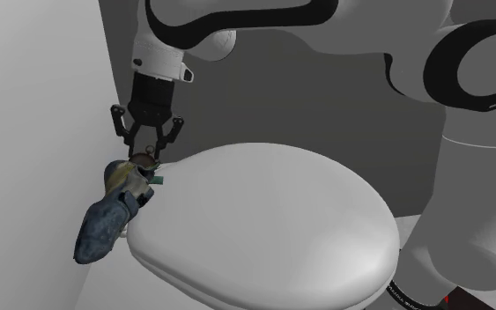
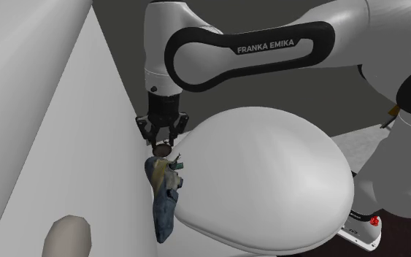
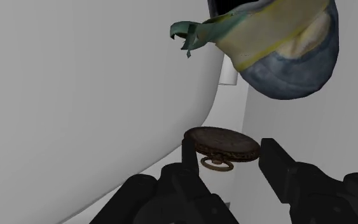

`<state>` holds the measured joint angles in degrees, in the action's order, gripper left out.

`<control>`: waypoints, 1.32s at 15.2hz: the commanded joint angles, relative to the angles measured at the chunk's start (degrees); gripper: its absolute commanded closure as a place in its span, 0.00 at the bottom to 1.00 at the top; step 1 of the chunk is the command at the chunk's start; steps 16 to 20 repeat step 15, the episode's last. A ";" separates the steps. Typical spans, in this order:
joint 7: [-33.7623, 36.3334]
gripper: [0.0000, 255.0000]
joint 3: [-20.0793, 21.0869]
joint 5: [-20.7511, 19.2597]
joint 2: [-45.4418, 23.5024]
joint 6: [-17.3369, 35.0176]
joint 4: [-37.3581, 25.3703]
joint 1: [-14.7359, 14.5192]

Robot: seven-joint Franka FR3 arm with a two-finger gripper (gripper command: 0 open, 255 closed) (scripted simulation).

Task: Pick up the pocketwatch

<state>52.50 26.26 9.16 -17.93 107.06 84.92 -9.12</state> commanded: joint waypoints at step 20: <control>2.96 1.00 0.37 -1.10 -1.93 -11.83 -12.26 -1.29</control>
